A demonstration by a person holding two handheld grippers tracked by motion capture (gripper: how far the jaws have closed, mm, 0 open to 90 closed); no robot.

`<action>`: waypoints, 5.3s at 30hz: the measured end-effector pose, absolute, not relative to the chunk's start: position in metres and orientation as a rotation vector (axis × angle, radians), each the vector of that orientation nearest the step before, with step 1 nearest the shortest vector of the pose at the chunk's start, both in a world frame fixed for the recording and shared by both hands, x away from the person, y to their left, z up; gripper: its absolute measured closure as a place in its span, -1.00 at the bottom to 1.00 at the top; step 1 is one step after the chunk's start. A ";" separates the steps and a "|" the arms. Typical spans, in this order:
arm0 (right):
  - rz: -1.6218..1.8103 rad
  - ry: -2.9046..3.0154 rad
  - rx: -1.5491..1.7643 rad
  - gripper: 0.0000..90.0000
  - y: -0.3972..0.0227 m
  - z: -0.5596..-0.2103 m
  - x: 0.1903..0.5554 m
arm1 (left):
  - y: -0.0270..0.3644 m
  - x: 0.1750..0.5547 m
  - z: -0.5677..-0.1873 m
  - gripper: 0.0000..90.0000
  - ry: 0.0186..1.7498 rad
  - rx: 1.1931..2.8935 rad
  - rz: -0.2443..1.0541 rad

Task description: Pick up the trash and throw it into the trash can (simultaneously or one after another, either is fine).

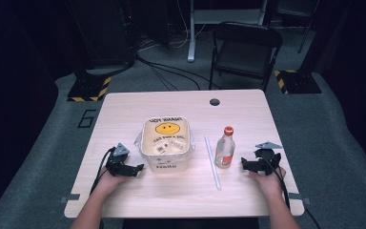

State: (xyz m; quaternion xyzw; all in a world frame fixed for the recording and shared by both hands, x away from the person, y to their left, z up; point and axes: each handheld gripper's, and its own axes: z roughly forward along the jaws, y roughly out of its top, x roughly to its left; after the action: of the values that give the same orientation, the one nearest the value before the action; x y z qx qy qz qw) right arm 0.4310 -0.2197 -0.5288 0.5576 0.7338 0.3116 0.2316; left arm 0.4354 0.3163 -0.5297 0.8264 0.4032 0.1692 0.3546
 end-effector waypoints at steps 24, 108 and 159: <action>0.884 2.090 1.470 -0.34 -0.220 -0.520 0.423 | 0.315 0.435 -0.530 -0.87 1.041 2.131 0.443; 1.187 2.290 1.120 -0.14 -0.173 -0.388 0.401 | 0.315 0.434 -0.530 -0.87 1.025 2.142 0.443; 1.224 2.304 1.044 0.26 -0.145 -0.367 0.427 | 0.315 0.435 -0.530 -0.87 1.024 2.143 0.442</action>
State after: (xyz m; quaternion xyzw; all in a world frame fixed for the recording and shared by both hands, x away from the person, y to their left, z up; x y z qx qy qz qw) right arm 0.4271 -0.1449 -0.3666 0.3663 0.8087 0.4296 0.1652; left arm 0.4345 0.3146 -0.5297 0.8292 0.3964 0.1712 0.3550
